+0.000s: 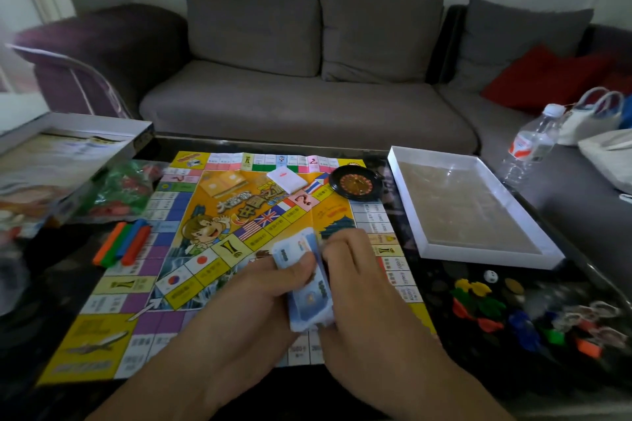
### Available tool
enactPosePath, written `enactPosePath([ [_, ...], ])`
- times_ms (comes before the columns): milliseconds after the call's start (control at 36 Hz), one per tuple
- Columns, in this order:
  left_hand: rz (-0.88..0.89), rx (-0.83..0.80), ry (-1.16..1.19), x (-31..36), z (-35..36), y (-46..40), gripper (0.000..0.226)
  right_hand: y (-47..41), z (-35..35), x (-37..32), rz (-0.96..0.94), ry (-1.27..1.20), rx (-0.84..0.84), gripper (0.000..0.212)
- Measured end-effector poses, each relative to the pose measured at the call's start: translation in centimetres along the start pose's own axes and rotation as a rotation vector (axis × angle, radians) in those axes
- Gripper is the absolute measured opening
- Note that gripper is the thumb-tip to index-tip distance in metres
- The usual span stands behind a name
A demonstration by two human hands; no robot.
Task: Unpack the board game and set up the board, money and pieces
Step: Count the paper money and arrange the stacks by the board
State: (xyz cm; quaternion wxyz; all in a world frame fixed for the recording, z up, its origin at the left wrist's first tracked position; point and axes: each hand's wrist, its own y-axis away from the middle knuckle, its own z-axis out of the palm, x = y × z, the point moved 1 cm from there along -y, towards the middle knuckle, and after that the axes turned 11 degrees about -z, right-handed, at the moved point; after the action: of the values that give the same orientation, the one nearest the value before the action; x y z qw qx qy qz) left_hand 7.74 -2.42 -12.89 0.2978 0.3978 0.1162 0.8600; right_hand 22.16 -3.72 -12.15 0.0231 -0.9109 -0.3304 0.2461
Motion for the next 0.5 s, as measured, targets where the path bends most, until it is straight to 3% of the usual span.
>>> enactPosePath([
  [56, 0.050, 0.043, -0.009, 0.3, -0.2, 0.1, 0.047, -0.3, -0.1, -0.4, 0.028, -0.232, 0.062, 0.053],
  [194, 0.138, 0.164, -0.008, 1.3, -1.5, 0.1, 0.036, -0.2, -1.6, -1.0, 0.123, -0.626, -0.048, 0.068],
  [250, 0.151, 0.196, -0.022, 1.3, -1.7, 0.0, 0.023, -0.9, -1.8, -1.5, 0.274, -0.688, 0.030, 0.058],
  [333, 0.205, 0.240, -0.055, 1.1, -1.2, -0.1, 0.020, -1.8, -0.9, -1.6, 0.433, -0.686, 0.158, 0.026],
  [389, 0.250, 0.265, -0.098, 0.8, -0.9, 0.1, 0.025, -1.9, -0.1, -1.7, 0.498, -0.800, 0.220, 0.012],
  [500, 0.312, 0.265, -0.141, 0.9, -0.7, 0.5, 0.046, -1.9, 0.1, -1.9, 0.491, -1.001, 0.329, 0.006],
])
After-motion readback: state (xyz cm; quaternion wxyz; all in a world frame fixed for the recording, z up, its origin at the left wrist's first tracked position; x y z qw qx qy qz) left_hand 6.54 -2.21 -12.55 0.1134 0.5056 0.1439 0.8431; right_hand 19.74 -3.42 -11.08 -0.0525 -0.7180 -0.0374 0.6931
